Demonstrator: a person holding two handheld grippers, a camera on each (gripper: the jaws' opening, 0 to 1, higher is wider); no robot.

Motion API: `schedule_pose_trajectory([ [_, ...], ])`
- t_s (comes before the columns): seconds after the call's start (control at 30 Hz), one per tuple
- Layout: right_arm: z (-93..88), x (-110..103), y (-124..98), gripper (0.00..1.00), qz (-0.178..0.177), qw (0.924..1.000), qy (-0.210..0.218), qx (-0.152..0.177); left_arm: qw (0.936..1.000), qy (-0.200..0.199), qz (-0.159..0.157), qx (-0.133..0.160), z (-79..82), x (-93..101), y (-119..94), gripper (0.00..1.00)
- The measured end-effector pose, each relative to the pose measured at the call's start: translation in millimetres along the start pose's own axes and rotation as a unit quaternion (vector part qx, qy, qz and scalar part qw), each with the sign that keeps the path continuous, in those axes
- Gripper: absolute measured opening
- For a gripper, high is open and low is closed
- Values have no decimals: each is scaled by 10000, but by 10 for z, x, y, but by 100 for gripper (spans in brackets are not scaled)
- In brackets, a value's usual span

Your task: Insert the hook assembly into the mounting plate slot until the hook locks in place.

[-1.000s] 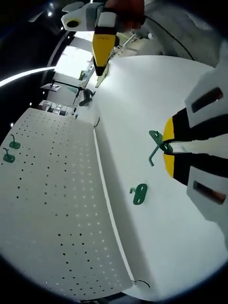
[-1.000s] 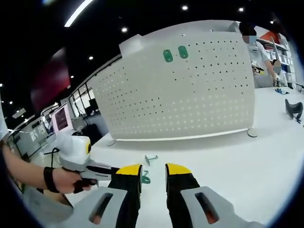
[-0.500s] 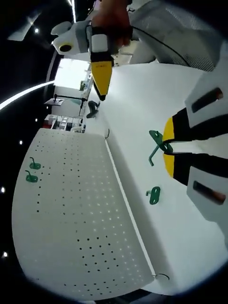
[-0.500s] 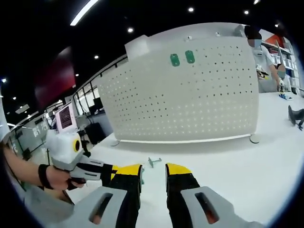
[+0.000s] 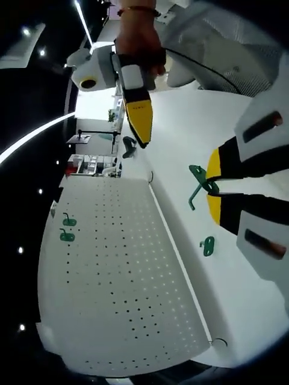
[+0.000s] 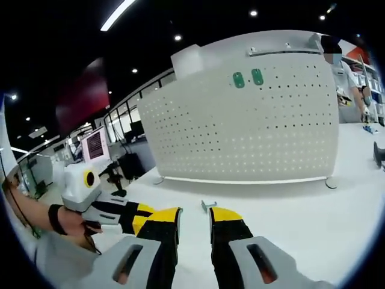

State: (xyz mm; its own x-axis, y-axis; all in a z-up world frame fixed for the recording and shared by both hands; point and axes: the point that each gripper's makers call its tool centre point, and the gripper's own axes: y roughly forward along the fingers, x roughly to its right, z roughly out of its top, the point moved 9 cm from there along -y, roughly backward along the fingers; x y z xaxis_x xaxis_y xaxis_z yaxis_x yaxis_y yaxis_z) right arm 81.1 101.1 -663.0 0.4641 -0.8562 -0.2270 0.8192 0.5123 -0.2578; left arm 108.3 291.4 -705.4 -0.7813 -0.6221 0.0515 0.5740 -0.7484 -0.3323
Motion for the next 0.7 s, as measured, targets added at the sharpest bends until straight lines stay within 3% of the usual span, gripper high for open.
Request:
schedule_pose_trajectory([
  [0.13,24,-37,-23,19,151,9999,-46,0,9997,182,-61,144,83,46,-110,7],
  [0.23,48,-61,-37,19,321,9993,-22,179,9994,280,-101,188,123,63,-155,7],
  [0.7,61,-200,29,21,891,9957,214,126,9961,546,-404,562,281,185,-337,7],
])
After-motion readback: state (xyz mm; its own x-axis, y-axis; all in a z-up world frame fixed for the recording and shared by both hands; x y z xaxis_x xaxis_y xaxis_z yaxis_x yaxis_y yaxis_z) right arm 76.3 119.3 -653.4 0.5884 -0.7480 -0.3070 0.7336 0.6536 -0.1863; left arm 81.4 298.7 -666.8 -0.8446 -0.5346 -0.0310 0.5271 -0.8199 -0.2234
